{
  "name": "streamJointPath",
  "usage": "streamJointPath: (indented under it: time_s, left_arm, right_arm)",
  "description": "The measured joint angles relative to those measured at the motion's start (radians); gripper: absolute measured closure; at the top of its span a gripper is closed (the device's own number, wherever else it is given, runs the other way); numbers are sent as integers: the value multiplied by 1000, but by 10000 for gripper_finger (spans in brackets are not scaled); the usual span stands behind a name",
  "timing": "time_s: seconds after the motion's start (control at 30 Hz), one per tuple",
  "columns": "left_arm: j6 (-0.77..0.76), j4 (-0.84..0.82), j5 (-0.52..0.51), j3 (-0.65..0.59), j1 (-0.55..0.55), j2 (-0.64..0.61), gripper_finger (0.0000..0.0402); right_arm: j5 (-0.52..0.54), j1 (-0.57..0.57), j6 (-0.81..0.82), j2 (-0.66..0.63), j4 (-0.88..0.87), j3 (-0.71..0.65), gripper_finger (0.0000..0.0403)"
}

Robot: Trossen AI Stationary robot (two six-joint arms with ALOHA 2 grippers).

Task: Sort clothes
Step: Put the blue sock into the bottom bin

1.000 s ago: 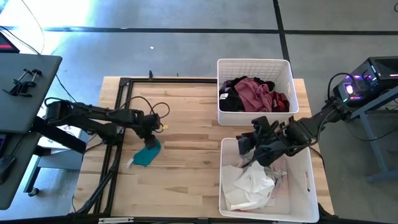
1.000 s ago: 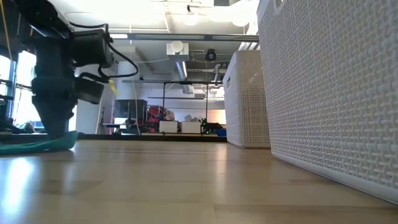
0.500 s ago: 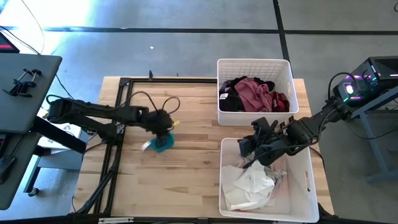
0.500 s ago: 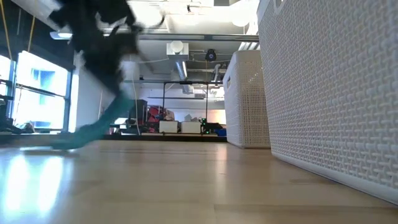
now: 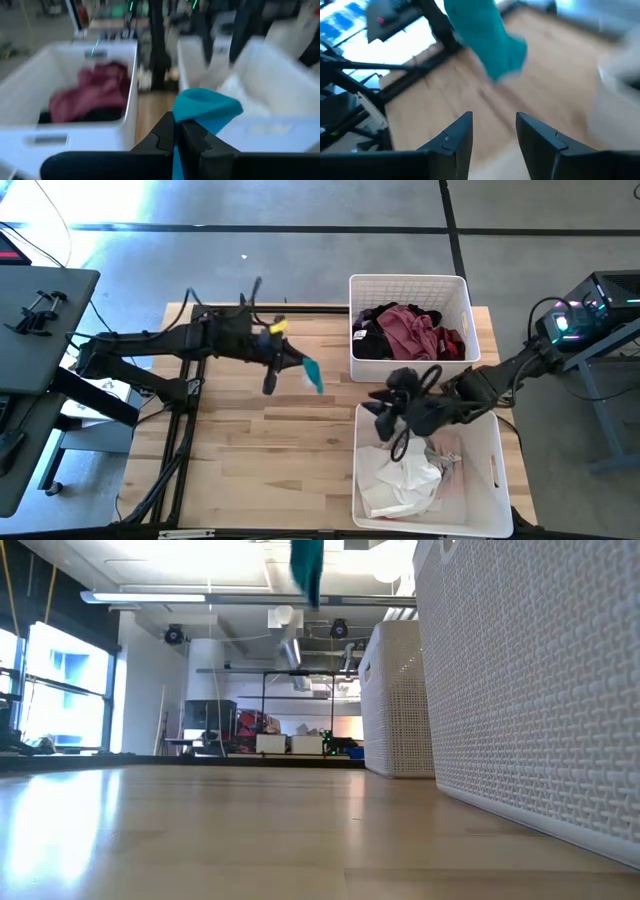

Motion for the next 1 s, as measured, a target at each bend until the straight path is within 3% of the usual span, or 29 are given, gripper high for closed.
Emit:
streamJointPath:
  time_s: [0.2, 0.43, 0.53, 0.73, 0.9, 1.0]
  left_arm:
    - [-60, 157, 36, 41, -1, 0, 401]
    - [-94, 209, 38, 41, -1, 5, 401]
    - [-110, 209, 67, 41, -1, 11, 401]
    - [-127, 232, 115, 41, -3, 27, 401]
    - [-128, 236, 111, 41, -3, 31, 400]
    - [-135, 236, 107, 41, 1, 30, 381]
  right_arm:
    - [93, -83, -499, 71, 332, 0, 266]
    - [94, -191, -775, 158, 635, 0, 265]
    - [54, -227, -837, 184, 739, 0, 265]
    - [-167, -288, -885, 225, 858, 0, 282]
    - [-152, -285, -895, 227, 866, 0, 386]
    - [-146, -265, -825, 206, 856, 0, 388]
